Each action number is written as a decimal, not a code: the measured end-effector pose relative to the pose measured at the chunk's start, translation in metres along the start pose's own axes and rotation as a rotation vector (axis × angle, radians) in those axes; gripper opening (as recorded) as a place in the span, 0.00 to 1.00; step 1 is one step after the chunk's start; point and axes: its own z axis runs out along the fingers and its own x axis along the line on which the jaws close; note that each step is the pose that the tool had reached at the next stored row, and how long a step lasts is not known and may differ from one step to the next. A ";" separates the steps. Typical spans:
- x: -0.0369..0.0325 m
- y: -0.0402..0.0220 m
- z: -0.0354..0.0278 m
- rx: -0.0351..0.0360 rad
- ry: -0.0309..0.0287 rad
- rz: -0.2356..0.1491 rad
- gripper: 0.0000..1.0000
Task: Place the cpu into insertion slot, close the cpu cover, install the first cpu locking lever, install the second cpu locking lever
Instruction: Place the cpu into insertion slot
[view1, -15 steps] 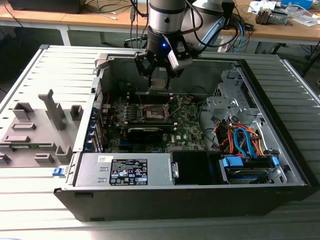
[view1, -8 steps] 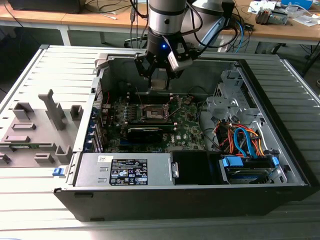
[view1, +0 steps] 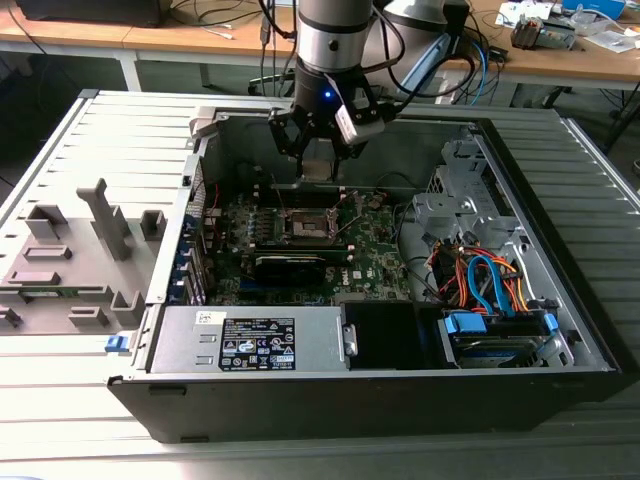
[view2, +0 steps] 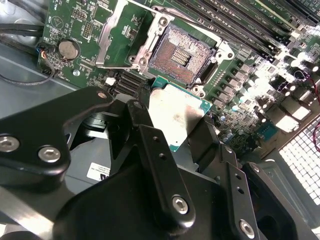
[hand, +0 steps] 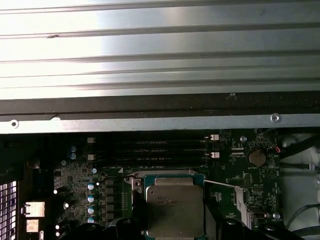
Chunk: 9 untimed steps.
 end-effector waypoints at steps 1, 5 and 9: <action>0.0000 -0.0003 0.0003 0.0000 0.0000 0.000 0.55; 0.0001 -0.0009 0.0016 0.0001 0.0000 0.000 0.55; 0.0002 -0.0012 0.0025 0.0009 0.0000 0.000 0.55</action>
